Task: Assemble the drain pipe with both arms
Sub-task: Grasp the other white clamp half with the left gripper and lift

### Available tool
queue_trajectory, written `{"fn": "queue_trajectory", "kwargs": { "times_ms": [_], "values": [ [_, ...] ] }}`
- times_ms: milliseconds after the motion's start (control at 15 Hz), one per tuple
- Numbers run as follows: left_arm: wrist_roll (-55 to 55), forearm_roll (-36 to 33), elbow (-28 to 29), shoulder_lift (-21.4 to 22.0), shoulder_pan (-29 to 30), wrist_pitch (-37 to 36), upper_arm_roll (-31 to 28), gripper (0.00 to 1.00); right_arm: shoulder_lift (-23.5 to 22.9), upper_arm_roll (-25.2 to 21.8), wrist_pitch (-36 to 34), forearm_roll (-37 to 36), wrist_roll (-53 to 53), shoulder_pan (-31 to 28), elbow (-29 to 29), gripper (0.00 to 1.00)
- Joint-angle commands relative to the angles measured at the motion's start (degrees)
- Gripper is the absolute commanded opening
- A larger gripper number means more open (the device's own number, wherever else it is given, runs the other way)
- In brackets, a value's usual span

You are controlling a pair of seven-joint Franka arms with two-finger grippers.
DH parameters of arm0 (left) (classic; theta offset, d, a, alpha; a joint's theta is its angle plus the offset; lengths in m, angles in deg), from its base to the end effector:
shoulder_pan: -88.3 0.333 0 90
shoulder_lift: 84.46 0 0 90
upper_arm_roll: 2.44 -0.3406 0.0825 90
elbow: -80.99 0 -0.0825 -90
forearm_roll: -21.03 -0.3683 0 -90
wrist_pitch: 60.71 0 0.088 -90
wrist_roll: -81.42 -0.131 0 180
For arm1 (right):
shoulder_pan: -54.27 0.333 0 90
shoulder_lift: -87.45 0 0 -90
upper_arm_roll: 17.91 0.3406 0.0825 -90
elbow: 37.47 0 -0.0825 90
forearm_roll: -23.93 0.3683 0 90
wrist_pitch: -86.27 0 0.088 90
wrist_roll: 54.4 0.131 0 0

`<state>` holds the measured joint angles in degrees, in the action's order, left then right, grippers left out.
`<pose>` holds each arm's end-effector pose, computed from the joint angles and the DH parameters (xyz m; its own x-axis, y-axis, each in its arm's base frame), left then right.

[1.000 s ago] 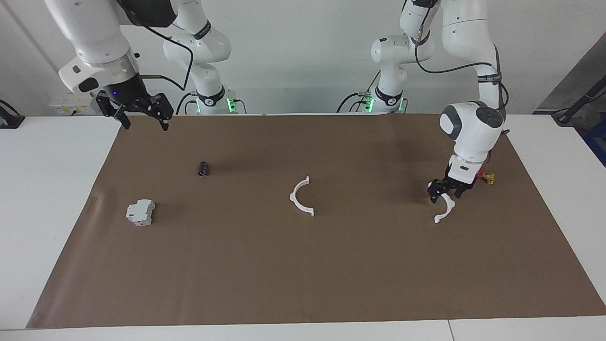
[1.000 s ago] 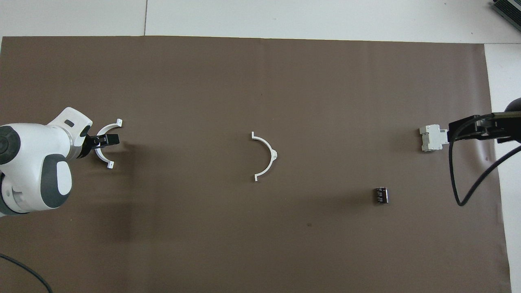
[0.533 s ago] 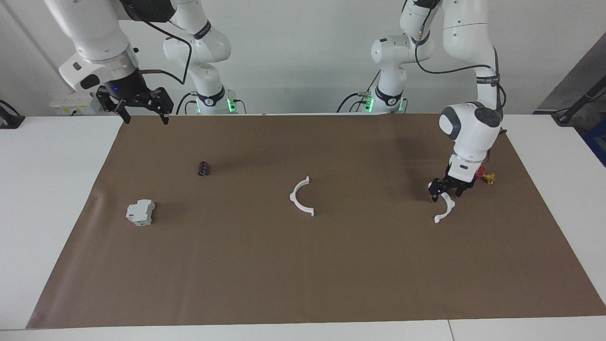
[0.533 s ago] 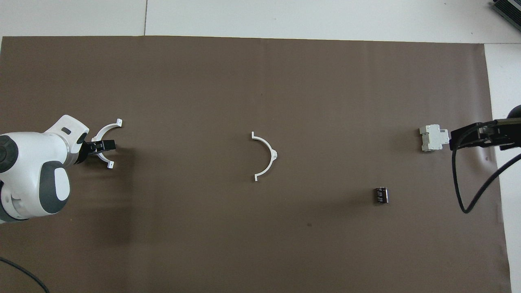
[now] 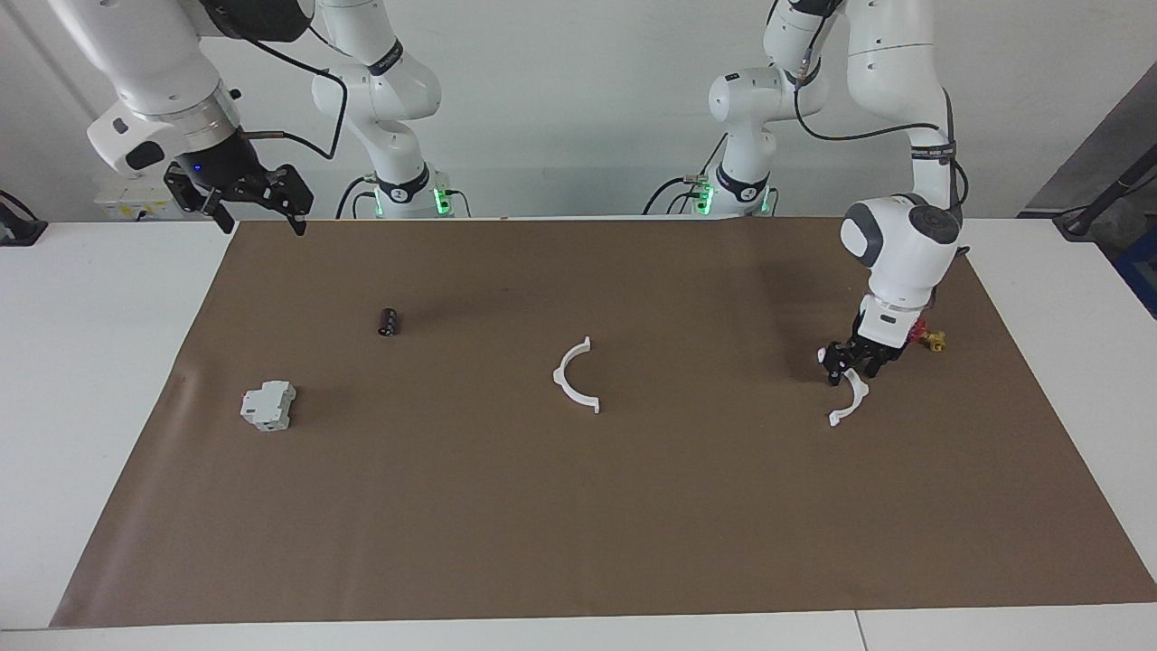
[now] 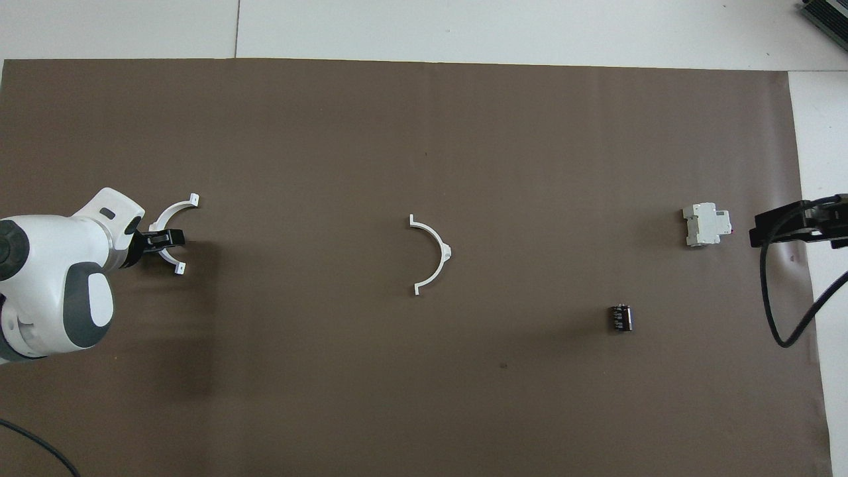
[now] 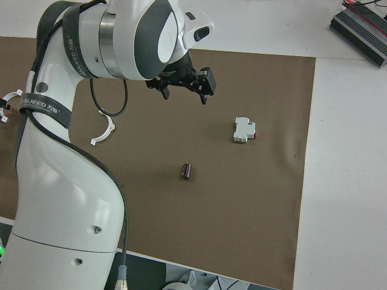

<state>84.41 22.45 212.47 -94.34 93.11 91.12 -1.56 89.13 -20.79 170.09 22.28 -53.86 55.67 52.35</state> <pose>0.5432 0.0378 0.3054 0.9733 0.1417 0.1803 0.1390 -0.9899 0.0276 0.5155 -0.0178 0.6331 0.9964 -0.0381 -0.0751 -0.0361 -0.9990 0.0280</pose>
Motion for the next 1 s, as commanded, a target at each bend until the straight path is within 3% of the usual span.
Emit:
{"fn": "queue_trajectory", "kwargs": {
  "times_ms": [0,67,733,933],
  "values": [
    [1.1,0.0,-0.3,0.4,-0.3,-1.4,-0.1,0.08,-0.2,0.7,-1.3,0.8,-1.6,-0.5,-0.9,1.00],
    [1.0,0.0,-0.3,0.4,-0.4,-1.4,0.0,0.00,-0.2,0.7,-1.3,0.8,-1.6,-0.5,-0.9,1.00],
    [1.8,0.0,-3.8,2.7,-0.7,-8.9,0.1,0.00,0.4,1.1,-0.6,0.1,-1.2,-0.4,0.3,1.00],
    [4.0,0.0,-6.4,8.6,-0.8,-18.3,0.4,0.00,0.4,1.1,-0.7,0.1,-1.4,-0.4,0.3,1.00]
  ]
}}
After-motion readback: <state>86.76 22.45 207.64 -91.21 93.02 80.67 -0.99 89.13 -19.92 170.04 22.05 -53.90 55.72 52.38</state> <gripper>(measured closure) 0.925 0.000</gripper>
